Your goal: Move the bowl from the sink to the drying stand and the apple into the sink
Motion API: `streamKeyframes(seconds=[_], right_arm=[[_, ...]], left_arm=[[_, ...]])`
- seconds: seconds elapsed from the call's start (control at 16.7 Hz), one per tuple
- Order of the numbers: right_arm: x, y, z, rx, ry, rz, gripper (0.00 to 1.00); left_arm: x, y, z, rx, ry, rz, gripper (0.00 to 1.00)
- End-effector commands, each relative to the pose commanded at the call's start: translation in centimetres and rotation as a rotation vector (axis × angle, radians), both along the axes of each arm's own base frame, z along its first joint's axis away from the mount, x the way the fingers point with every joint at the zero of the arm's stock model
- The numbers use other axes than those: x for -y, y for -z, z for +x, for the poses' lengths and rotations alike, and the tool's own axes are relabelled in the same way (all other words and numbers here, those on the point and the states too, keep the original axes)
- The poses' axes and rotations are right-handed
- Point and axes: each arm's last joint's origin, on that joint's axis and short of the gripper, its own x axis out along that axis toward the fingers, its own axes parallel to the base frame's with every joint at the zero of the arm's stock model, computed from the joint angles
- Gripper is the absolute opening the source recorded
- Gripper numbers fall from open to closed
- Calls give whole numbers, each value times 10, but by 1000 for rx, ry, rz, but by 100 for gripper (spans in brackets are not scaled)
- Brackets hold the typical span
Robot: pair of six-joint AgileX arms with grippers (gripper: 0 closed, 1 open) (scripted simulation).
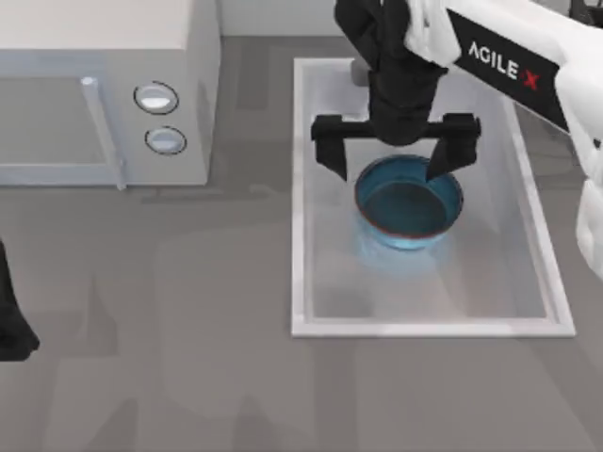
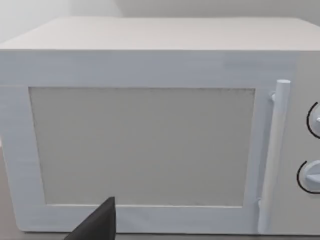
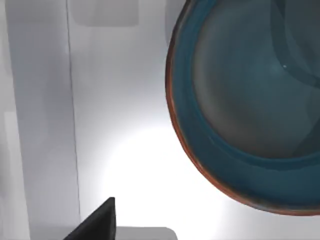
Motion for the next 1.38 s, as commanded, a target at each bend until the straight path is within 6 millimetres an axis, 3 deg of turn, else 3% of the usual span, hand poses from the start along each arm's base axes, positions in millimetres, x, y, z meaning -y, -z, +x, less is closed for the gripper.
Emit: streamKeyframes(seconds=[0.3,0.72,0.84,1.14,1.38], right_arm=[[-27,2,6,66,7,-8,100],[-27,2,7,72,11,-6,100],[-28,21,12,70,7,-9,100],[-29,92,25,74,8,-7,100],[-29,99,26,72,8,-8,100]], left_arm=[[0,0,0,0,0,0,100],[0,0,0,0,0,0,100],[0,0,0,0,0,0,100],[0,0,0,0,0,0,100],[0,0,0,0,0,0,100]])
